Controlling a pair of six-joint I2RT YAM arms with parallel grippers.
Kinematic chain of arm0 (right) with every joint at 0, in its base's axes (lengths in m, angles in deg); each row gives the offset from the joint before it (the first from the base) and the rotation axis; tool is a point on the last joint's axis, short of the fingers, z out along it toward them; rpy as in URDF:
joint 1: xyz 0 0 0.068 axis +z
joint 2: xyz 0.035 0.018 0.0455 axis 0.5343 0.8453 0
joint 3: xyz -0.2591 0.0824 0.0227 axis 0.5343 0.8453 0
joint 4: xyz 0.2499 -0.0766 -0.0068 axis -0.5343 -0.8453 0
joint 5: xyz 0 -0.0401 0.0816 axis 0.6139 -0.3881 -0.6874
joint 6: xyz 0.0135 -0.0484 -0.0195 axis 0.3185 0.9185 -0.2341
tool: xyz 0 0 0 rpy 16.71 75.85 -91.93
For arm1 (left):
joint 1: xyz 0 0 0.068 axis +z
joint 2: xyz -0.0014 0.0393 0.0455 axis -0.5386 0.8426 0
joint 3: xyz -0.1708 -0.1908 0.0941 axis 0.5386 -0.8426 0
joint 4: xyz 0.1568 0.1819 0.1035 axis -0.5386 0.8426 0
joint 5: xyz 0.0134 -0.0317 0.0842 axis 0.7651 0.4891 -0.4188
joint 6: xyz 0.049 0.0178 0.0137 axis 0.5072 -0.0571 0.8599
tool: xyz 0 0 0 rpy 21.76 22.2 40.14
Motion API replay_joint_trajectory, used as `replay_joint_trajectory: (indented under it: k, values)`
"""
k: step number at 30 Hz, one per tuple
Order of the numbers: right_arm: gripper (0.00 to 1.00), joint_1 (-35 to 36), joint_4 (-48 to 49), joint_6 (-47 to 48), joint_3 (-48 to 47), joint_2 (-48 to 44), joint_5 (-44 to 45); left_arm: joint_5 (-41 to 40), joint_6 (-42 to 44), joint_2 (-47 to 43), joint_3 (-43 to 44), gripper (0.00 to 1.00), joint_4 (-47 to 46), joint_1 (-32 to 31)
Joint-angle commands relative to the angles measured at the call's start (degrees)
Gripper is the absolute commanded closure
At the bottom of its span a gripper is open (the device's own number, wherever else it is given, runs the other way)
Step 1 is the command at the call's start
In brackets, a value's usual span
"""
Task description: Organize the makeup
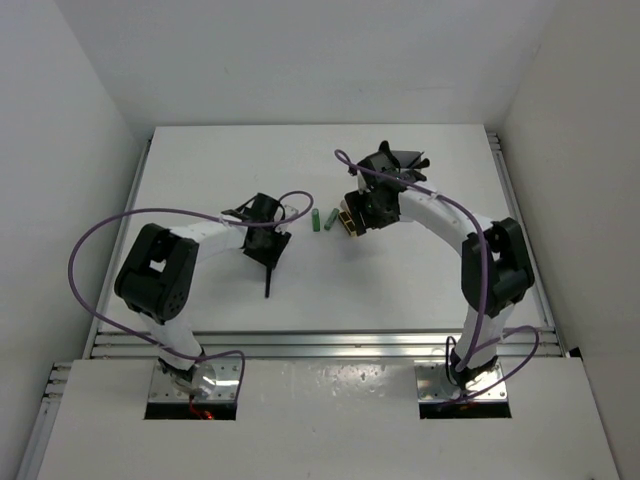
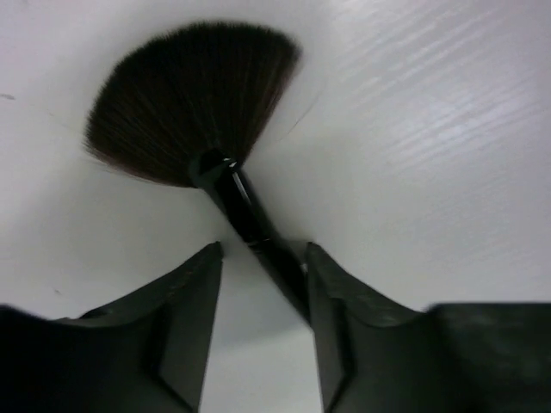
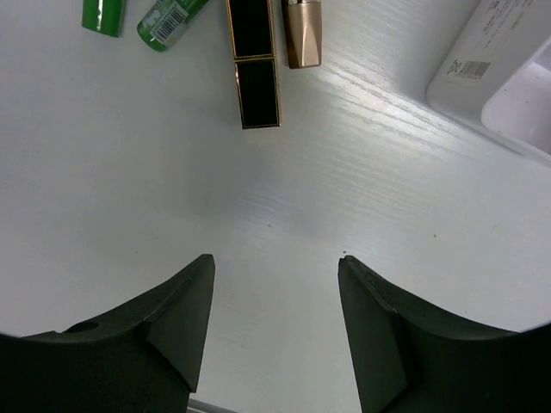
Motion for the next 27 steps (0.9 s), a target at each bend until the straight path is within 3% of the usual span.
replay_joint_trajectory:
  k: [1,7,12,18,21,27]
  values:
    - [0.41,-0.3,0.8,0.9,1.1,-4.5,1.1,-4.3,-3.5,2.2,-0.3,0.53,1.1,-0.3]
    - [0.41,-0.4,1.2,1.2,5.3,-8.8,3.0,-6.6,-5.3,1.7,-0.8,1.0,0.6,0.8]
    - [0.41,-3.5,2.2,-1.5,8.5,-12.7,1.2,-6.6,-5.9,-1.9,0.5,1.0,0.6,3.8]
    - [0.41,-11.5,13.7,-6.3,19.1,-21.7,-9.1,-6.6,2.4,-7.4,13.5,1.0,0.1,6.8]
    - [0.41,-14.7,19.2,-6.6,23.5,-26.1,-10.3,-3.3,4.7,-7.4,21.2,1.0,-6.9,7.4]
    - [0.41,-21.9,23.3,-7.9,31.4,-33.1,-10.5,4.4,3.4,0.9,33.0,1.0,-37.2,0.6]
